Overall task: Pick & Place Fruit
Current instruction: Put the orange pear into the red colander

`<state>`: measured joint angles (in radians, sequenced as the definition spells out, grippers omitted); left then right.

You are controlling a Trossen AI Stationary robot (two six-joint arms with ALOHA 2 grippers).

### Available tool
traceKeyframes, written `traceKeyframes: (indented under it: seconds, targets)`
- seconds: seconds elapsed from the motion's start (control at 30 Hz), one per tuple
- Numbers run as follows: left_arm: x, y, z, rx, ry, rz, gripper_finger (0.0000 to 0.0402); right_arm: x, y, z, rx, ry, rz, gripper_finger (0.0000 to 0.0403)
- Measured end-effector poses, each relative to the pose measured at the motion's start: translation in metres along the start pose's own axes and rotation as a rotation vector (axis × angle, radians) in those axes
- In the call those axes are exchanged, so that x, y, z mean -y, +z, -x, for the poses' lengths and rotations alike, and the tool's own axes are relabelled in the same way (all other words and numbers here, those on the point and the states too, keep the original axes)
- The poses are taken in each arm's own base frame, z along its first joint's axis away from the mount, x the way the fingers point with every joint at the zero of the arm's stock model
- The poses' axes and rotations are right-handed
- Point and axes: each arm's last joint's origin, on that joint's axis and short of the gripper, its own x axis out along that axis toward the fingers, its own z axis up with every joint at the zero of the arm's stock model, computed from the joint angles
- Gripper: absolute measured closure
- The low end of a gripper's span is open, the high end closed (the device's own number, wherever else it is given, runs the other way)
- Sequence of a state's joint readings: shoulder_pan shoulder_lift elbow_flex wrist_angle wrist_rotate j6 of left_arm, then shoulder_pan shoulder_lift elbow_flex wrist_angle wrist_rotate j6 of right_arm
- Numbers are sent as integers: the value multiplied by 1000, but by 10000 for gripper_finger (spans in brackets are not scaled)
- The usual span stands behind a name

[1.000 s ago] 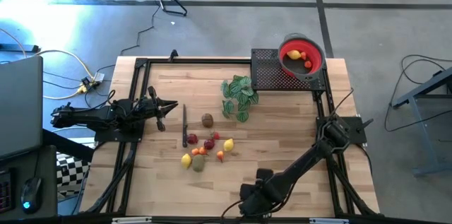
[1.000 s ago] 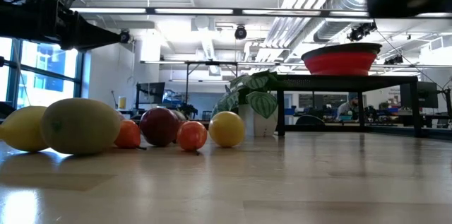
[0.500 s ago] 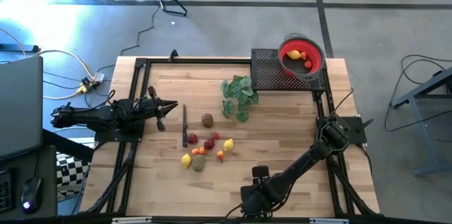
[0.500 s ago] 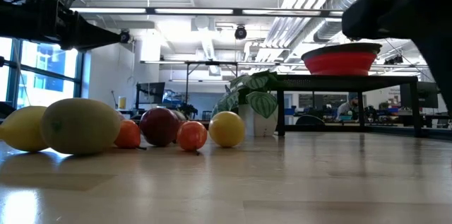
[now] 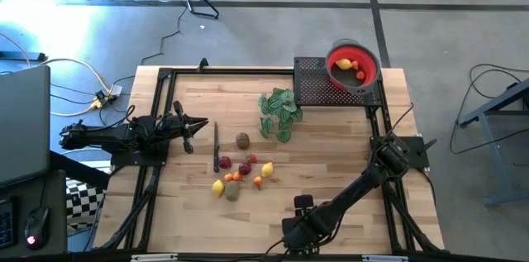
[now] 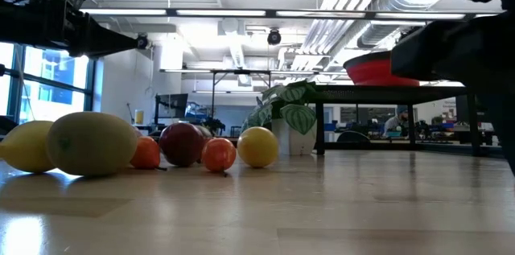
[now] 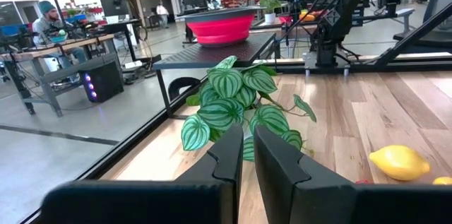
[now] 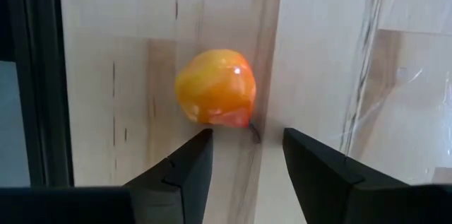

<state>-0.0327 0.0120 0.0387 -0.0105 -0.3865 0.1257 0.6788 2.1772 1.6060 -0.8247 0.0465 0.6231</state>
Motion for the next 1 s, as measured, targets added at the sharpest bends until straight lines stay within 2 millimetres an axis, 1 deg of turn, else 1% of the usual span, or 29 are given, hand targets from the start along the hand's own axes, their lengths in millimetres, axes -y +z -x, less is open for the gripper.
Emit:
traceKeyframes:
  seconds: [0.37, 0.47, 1.0]
  targets:
    - [0, 0, 0, 0, -1, 0, 368, 0, 0, 0, 7, 3, 25, 236]
    - [0, 0, 0, 0, 0, 0, 368, -1, 1, 0, 15, 2, 25, 242]
    - [0, 0, 0, 0, 0, 0, 368, -1, 2, -1, 25, 7, 12, 360]
